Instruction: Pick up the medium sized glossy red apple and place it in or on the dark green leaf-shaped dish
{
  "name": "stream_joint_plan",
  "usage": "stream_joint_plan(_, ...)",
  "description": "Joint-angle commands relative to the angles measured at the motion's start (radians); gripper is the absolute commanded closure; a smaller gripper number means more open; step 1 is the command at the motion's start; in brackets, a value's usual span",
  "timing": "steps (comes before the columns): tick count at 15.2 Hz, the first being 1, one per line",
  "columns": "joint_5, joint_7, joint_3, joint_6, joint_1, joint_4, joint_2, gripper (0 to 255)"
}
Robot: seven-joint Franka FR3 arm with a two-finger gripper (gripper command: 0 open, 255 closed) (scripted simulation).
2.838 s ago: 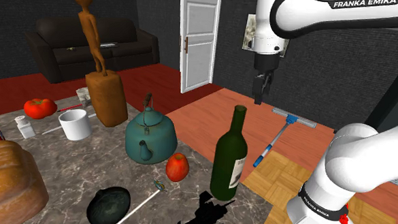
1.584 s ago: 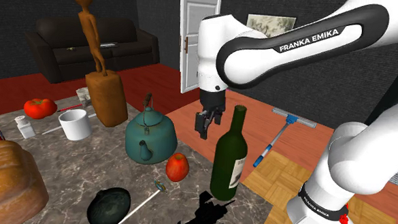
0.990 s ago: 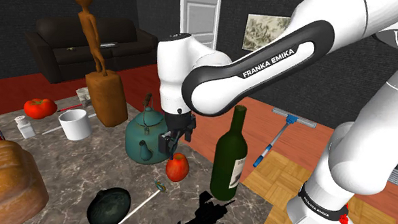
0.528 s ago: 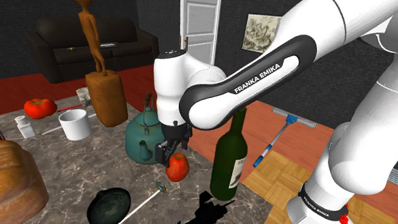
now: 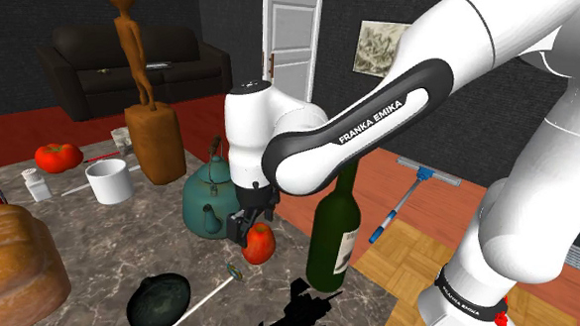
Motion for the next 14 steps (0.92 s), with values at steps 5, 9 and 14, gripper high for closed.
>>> stream_joint_plan(5, 0.0, 0.0, 0.0, 0.0, 0.0, 0.0, 0.0, 255)
stream_joint_plan(9, 0.0, 0.0, 0.0, 0.0, 0.0, 0.0, 0.0, 255)
stream_joint_plan(14, 0.017, -0.014, -0.002, -0.04, 0.0, 0.018, -0.026, 255)
